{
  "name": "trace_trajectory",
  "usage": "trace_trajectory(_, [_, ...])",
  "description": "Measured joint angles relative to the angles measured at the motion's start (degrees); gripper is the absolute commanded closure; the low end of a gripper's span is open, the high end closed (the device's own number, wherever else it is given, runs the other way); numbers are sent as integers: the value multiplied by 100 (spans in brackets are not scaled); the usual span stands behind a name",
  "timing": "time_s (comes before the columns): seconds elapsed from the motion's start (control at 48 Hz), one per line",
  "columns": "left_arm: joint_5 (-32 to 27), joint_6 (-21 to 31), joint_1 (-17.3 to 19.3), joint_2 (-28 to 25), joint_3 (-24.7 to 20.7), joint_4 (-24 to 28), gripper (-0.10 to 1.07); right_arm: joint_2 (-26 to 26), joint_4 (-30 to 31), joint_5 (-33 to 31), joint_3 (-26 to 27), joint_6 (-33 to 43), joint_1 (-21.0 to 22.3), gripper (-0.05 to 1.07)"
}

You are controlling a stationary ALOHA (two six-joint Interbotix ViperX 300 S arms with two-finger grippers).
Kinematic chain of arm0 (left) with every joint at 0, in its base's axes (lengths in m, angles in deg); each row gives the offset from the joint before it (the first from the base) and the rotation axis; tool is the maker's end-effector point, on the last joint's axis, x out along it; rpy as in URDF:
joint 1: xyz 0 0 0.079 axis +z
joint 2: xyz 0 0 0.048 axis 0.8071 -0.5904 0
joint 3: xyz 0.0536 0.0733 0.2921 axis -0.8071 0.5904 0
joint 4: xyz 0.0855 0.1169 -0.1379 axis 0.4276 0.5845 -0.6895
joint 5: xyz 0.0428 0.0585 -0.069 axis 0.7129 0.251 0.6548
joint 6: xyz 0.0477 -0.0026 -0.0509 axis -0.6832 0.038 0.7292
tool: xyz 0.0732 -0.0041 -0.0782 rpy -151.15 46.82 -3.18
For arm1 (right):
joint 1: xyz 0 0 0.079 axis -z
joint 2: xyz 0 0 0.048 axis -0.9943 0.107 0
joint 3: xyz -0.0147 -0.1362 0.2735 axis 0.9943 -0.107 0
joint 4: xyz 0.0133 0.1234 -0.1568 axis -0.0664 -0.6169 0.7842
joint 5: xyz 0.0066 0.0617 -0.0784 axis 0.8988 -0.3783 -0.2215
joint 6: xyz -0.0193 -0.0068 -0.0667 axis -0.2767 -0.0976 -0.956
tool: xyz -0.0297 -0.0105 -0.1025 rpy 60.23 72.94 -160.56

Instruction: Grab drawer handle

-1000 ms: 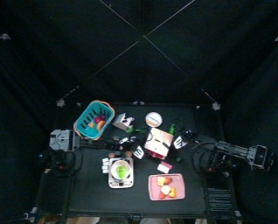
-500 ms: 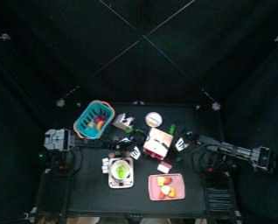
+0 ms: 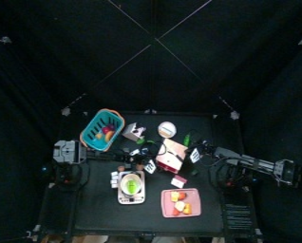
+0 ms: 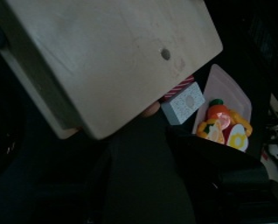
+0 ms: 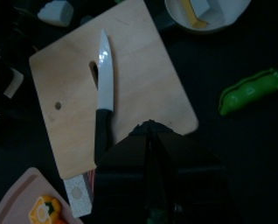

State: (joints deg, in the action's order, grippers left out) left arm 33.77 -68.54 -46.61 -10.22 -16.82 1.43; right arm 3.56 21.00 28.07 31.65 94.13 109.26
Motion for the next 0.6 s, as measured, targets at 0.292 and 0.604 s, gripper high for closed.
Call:
trace_trajectory(0.292, [-9,18,0,-132,-158,-492,13,387,193,642,0,-9,18,56])
trace_trajectory(0.604, [-9,18,18,-316,-185,-1046,13,853,264,1063,18,-9,35,56])
